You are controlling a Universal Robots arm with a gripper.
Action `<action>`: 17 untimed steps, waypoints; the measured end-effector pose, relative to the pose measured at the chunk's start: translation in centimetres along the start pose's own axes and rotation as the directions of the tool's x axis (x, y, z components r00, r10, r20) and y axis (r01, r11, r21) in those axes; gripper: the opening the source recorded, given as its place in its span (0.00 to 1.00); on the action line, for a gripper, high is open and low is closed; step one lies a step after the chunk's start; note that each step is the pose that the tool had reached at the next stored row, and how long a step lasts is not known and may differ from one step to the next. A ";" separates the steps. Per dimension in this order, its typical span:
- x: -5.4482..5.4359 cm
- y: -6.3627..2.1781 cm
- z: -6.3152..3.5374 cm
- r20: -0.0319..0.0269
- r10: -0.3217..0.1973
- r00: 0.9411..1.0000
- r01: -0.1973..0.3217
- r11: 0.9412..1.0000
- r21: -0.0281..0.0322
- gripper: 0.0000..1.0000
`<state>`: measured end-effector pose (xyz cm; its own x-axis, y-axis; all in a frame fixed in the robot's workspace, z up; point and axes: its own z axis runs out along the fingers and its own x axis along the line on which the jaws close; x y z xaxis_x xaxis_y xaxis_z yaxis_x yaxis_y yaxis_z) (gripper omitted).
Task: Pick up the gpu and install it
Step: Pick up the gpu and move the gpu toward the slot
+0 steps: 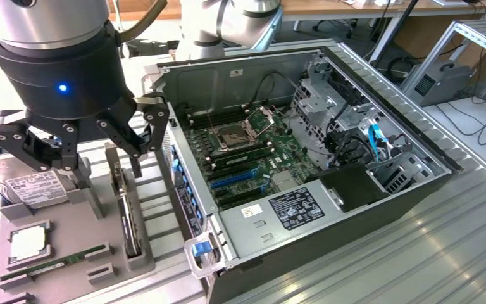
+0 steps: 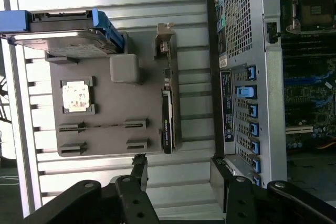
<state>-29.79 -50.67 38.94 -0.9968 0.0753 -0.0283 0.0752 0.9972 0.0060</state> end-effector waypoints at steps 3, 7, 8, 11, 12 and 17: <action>0.0 0.00 0.00 0.000 0.000 1.000 0.000 1.000 0.000 0.60; 0.0 0.05 0.21 0.000 0.000 1.000 0.000 1.000 0.000 0.39; 0.1 1.08 0.46 0.000 0.000 1.000 0.000 1.000 0.004 0.39; 0.2 2.54 1.23 0.001 0.000 1.000 0.000 1.000 0.007 0.39; 0.2 2.54 1.40 0.000 0.000 1.000 0.000 1.000 0.007 0.39; 0.0 2.56 2.75 -0.001 0.000 1.000 0.000 1.000 0.009 0.39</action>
<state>-29.51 -48.11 36.21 -0.9968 0.0751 -0.0271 0.0752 0.9972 -0.0026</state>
